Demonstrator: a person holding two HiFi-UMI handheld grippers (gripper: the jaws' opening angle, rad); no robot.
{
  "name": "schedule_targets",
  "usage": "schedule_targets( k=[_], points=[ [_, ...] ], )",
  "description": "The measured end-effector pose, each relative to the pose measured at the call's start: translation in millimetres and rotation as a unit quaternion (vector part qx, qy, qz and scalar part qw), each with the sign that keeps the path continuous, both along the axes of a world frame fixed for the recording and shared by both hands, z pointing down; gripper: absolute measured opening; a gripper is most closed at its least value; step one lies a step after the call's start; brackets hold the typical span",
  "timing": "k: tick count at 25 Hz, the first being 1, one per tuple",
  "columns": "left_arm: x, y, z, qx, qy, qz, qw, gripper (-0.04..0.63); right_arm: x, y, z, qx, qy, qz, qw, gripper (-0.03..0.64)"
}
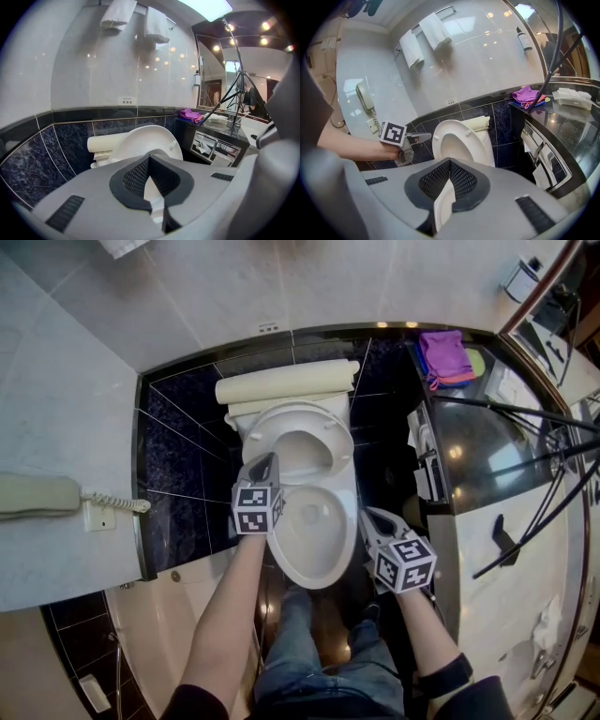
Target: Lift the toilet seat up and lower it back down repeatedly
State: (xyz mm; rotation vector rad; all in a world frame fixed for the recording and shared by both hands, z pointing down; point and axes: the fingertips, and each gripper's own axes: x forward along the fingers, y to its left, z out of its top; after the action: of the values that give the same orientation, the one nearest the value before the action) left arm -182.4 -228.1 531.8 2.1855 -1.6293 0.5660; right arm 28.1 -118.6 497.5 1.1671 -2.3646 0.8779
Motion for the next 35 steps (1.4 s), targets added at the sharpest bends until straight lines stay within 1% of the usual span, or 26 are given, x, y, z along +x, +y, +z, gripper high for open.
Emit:
schedule_targets(
  k=[7,11,15,19,24,29,35],
  points=[
    [2.8,74.4,-69.3,0.016,-0.016,-0.014,0.9996,-0.002,6.3,9.6,-40.1,0.029,0.005,-0.035,0.999,0.015],
    [4.2,122.7,-115.7,0.036,-0.019,-0.028,0.9988,-0.002,11.9,18.7,-65.5,0.052,0.015,-0.058,0.997,0.015],
    [7.7,178.5,-155.3,0.048,-0.022,-0.035,0.998,-0.002,22.2,44.6,-91.2,0.067,0.022,-0.076,0.995,0.015],
    [7.8,227.2,-184.6,0.06,-0.02,-0.054,0.9966,-0.002,45.4,68.2,-112.5,0.082,0.028,-0.079,0.993,0.015],
    [7.5,268.4,-206.0,0.066,-0.013,-0.07,0.9953,-0.002,73.1,91.3,-127.4,0.089,0.033,-0.074,0.993,0.015],
    [10.0,306.2,-209.2,0.064,-0.007,-0.083,0.9944,-0.002,89.6,112.5,-134.7,0.096,0.039,-0.085,0.991,0.015],
    [18.9,342.7,-213.9,0.072,-0.006,-0.089,0.9934,-0.002,108.0,132.2,-138.4,0.101,0.04,-0.083,0.991,0.015]
  ],
)
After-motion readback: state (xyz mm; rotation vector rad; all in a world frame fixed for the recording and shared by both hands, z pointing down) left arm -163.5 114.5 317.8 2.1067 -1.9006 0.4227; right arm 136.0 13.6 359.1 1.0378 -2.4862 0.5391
